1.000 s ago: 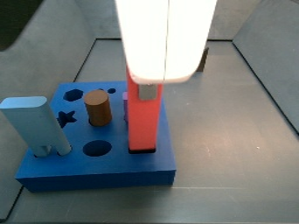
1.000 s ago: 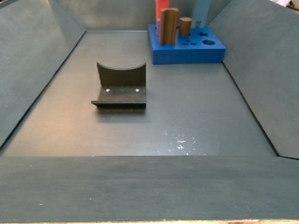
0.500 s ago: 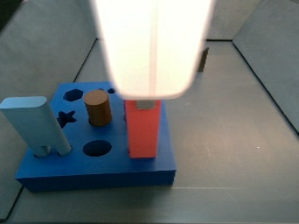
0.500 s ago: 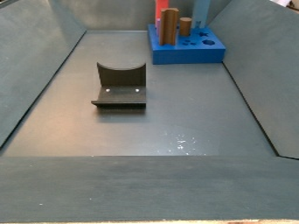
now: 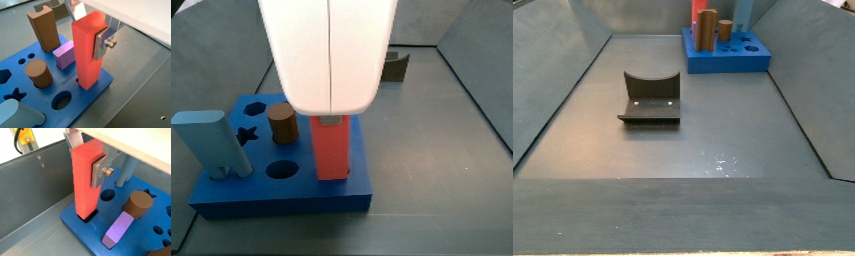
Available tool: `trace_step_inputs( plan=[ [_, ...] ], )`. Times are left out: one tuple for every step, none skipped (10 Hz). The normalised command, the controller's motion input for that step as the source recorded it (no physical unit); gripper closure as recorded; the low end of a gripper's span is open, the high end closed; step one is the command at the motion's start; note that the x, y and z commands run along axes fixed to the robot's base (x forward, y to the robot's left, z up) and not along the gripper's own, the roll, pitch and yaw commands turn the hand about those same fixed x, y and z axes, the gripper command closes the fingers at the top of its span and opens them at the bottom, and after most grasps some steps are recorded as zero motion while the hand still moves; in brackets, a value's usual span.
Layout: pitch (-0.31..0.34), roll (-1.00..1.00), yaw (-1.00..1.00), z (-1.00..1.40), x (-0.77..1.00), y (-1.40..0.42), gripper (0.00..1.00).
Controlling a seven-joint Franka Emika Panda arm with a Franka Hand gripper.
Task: Pick up the rectangle object. Move up. Move to above the board. Insert the rectangle object.
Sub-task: Insert the rectangle object.
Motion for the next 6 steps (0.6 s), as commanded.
trace_step_inputs(
  plan=[
    [0.033,0.23,0.03,-0.39,0.03,0.04,1.00],
    [0.027,0.24,0.10,-0.37,0.01,0.07,1.00],
    [0.021,0.26,0.16,-0.39,0.01,0.08,1.00],
    [0.017,0.28,0.17,-0.41,0.00,0.02,1.00],
    [0.000,0.26,0.15,-0.48,0.00,0.00,1.00],
    [0.000,0.24,0.15,-0.56,0.00,0.00,1.00]
  ],
)
